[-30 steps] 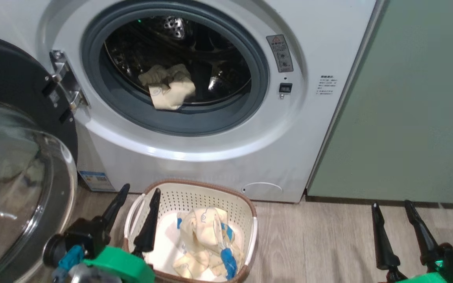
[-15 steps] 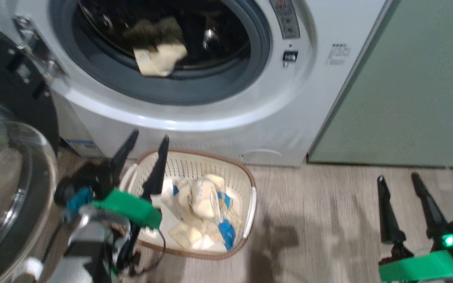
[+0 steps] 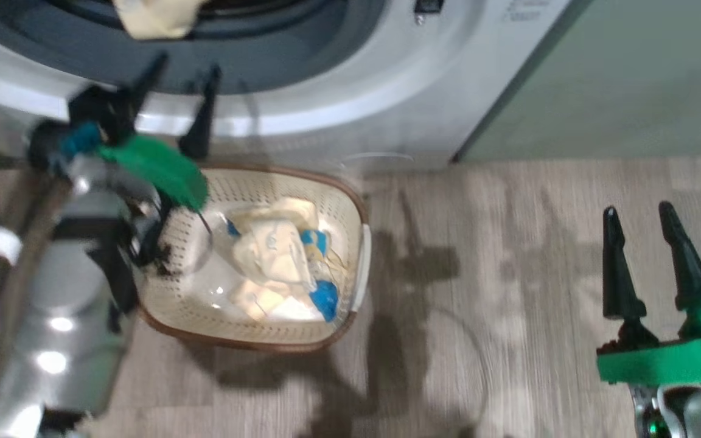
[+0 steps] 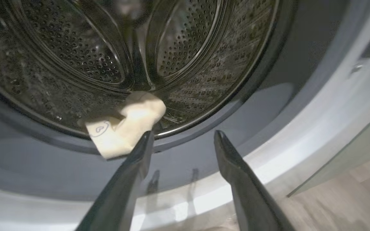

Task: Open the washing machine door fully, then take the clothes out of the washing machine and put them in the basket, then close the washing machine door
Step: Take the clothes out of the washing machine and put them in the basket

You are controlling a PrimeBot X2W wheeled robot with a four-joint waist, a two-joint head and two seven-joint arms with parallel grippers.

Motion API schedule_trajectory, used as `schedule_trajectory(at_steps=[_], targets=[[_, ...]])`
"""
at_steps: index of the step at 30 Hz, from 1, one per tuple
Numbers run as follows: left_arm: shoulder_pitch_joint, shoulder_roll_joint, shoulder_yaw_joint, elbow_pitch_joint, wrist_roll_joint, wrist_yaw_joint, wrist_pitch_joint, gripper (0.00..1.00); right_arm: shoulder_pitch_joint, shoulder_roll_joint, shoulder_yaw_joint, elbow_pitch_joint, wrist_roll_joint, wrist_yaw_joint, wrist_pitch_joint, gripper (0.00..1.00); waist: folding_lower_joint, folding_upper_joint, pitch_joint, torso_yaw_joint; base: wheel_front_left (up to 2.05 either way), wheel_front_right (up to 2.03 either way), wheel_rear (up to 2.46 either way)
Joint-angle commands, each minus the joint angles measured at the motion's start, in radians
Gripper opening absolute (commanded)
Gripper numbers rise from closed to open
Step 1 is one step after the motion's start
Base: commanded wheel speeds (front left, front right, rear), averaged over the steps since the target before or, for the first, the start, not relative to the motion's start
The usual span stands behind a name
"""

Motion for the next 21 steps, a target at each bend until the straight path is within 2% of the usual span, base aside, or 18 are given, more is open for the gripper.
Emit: schedule_trajectory(at_steps=[1,15,21], targets=[[-0.060,0.051,0.030,-0.009,0.016,-0.001,0.009,1.00,-0.024,-0.003,0.023,-0.034,0.015,0.004,-0.009,1.00,-0.0003,0.0000,0.054,-0.043,0.00,0.00,0.00],[-0.386,0.251,-0.005,0.162,0.138,0.002,0.134,1.00,-0.103,-0.003,0.048,-0.026,0.128,0.004,-0.009,1.00,-0.0003,0.0000,0.163,-0.157,0.00,0.00,0.00],[-0.452,0.301,-0.028,0.205,0.182,0.010,0.194,1.00,-0.108,-0.003,0.055,-0.022,0.150,0.004,-0.009,1.00,-0.0003,0.0000,0.174,-0.180,0.00,0.00,0.00]])
